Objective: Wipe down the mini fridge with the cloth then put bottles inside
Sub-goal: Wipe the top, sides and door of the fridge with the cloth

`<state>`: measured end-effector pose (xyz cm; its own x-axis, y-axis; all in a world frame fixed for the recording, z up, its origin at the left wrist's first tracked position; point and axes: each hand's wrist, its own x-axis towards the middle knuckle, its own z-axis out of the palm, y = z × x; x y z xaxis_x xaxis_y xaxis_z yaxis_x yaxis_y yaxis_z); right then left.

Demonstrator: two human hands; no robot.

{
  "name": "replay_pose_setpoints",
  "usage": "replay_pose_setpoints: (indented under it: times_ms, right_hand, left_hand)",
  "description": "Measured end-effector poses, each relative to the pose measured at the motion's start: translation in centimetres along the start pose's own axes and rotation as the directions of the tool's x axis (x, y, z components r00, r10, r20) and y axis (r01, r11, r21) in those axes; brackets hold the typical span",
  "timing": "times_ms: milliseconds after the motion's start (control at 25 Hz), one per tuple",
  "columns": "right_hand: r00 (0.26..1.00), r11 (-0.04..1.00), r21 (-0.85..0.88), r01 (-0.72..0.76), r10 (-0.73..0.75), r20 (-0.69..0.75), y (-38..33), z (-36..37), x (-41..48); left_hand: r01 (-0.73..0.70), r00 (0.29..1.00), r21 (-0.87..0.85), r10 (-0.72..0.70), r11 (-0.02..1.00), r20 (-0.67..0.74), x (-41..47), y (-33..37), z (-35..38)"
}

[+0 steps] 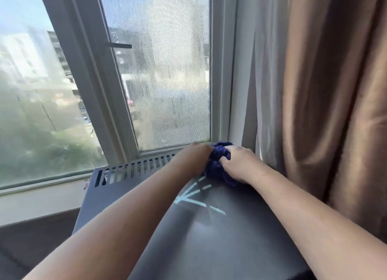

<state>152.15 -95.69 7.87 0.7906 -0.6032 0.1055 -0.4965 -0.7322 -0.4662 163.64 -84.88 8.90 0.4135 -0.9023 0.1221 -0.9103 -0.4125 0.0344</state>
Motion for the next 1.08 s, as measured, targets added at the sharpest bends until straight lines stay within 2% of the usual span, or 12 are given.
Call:
replay_pose_setpoints:
  times_ms: [160, 400, 680, 920, 1080]
  right_hand:
    - [0.999, 0.999, 0.03, -0.045, 0.046, -0.01, -0.8, 1.4, 4.4]
    - [1.0, 0.997, 0.074, 0.026, -0.025, -0.018, 0.2, 2.0, 6.2]
    - [0.967, 0.967, 0.074, 0.245, -0.25, 0.059, 2.1, 0.2, 1.4]
    - [0.892, 0.905, 0.074, 0.419, -0.426, 0.151, 3.4, -2.3, -4.4]
    - [0.822, 0.852, 0.114, 0.511, -0.523, 0.225, 4.1, -2.8, -9.2]
  left_hand:
    - [0.025, 1.0, -0.003, -0.025, 1.0, 0.005, 3.4, -2.9, 0.7]
    - [0.096, 0.991, -0.058, -0.101, 0.994, -0.09, 3.3, -3.6, 1.9]
    - [0.241, 0.964, -0.069, -0.247, 0.968, -0.102, -2.2, 0.8, 1.1]
    - [0.352, 0.934, 0.015, -0.35, 0.936, -0.073, -8.5, 7.0, -0.3]
    - [0.338, 0.93, -0.06, -0.343, 0.939, -0.134, -14.4, 10.3, -0.2]
